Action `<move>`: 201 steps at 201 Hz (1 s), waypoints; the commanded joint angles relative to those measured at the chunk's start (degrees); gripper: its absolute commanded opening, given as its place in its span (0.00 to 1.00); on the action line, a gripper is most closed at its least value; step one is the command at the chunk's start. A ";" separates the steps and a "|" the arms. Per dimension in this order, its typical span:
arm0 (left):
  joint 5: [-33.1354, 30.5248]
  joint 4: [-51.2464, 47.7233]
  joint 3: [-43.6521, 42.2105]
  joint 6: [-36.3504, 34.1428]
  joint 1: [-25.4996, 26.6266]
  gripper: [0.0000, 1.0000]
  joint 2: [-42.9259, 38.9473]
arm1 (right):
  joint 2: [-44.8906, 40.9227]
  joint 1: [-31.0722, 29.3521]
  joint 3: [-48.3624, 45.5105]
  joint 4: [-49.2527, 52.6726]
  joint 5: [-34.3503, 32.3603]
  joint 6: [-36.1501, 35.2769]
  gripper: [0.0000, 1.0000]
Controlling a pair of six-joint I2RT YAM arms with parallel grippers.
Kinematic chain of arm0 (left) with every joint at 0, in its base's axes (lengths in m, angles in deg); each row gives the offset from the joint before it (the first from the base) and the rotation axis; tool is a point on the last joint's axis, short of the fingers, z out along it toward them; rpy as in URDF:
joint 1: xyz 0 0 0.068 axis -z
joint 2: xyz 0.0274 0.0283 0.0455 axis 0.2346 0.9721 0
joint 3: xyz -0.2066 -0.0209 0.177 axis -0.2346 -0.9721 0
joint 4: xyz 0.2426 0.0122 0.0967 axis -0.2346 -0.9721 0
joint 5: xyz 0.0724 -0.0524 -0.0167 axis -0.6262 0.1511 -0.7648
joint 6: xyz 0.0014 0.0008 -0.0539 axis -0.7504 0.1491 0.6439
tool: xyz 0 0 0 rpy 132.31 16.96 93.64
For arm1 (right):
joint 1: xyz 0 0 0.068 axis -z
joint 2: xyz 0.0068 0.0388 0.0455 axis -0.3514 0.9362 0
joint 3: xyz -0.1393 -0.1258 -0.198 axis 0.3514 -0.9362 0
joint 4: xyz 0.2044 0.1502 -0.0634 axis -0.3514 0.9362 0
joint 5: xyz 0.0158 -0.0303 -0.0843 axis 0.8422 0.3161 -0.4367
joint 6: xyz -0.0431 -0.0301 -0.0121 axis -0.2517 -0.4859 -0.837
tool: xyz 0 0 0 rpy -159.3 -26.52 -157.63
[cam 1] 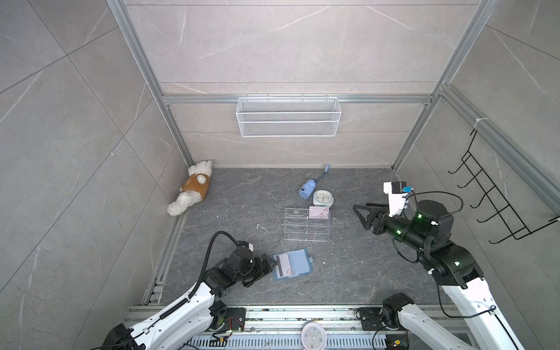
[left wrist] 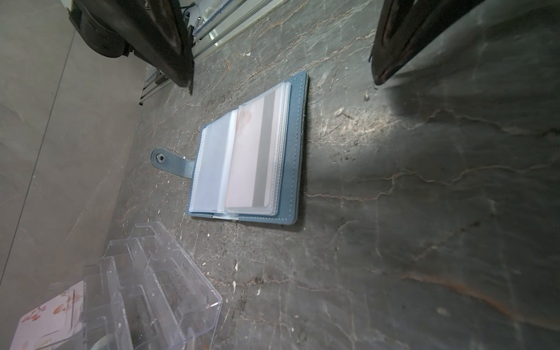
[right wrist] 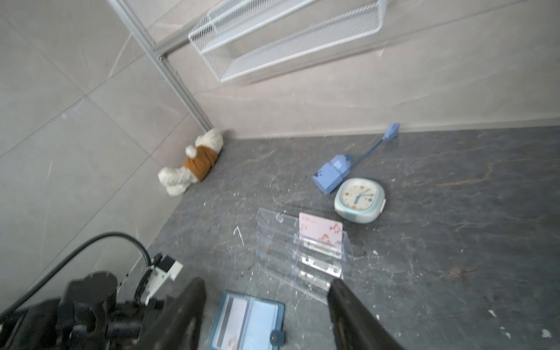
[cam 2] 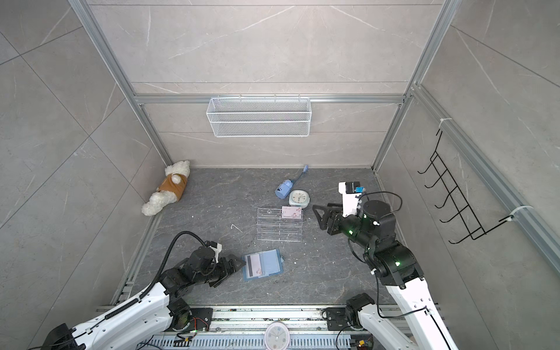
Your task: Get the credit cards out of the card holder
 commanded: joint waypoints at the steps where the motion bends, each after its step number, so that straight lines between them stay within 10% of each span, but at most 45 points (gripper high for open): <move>1: 2.50 3.36 -0.99 2.16 0.27 0.92 -0.85 | -0.49 -0.15 -7.66 -0.89 10.39 8.00 0.51; 26: 3.60 4.93 -2.16 2.39 0.36 0.91 -0.62 | -0.32 -2.72 -16.99 -5.93 13.08 12.31 0.32; 114: 4.22 11.19 -6.43 6.96 0.84 0.82 0.26 | 19.66 -28.91 -27.07 -23.27 -1.23 18.27 0.15; 201: 5.78 24.66 -6.66 9.36 0.87 0.76 10.10 | 36.91 -32.25 -24.56 -33.29 -3.32 19.90 0.10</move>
